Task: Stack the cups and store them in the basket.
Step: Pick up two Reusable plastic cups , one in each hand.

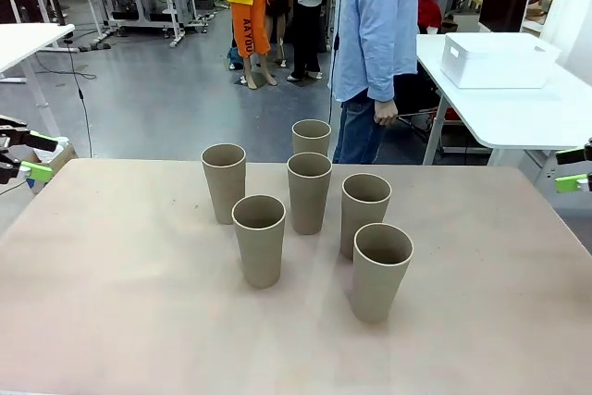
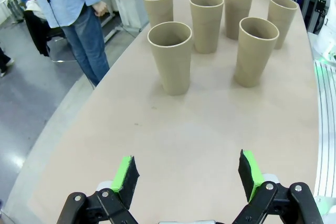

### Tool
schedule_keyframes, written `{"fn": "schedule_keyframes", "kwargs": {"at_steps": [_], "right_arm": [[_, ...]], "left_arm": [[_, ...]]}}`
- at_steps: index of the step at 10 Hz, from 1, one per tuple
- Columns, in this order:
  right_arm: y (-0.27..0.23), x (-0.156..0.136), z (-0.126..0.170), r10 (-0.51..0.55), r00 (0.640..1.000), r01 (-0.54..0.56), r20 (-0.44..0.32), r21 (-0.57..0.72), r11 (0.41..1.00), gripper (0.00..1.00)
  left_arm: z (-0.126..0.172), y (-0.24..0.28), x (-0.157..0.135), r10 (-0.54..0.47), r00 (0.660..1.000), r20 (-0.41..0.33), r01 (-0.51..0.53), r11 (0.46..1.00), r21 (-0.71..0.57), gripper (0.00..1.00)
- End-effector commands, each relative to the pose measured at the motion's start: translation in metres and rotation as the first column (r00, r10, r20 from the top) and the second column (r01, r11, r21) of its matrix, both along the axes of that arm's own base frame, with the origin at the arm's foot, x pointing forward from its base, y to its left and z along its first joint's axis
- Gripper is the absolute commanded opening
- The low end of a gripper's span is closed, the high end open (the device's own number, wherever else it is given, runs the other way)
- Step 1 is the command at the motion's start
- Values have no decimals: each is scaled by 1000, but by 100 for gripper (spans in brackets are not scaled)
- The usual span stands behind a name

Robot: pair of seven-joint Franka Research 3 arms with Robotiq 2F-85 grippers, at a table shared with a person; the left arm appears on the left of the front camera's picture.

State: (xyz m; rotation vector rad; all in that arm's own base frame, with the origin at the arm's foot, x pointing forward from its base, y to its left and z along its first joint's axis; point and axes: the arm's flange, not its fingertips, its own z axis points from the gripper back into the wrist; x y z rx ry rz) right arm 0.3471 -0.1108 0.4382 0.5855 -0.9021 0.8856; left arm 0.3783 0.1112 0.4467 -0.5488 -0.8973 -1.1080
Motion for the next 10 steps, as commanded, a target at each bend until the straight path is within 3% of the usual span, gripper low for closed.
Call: {"fn": "schedule_keyframes", "kwargs": {"at_steps": [1, 10], "right_arm": [[-1, 3, 0, 5, 1000, -5, 28, 18, 1000, 100], [-1, 3, 0, 5, 1000, -5, 28, 18, 1000, 100]], "left_arm": [[1, 1, 0, -3, 1000, 7, 3, 1000, 2, 100], [1, 1, 0, -3, 1000, 7, 3, 1000, 2, 100]]}}
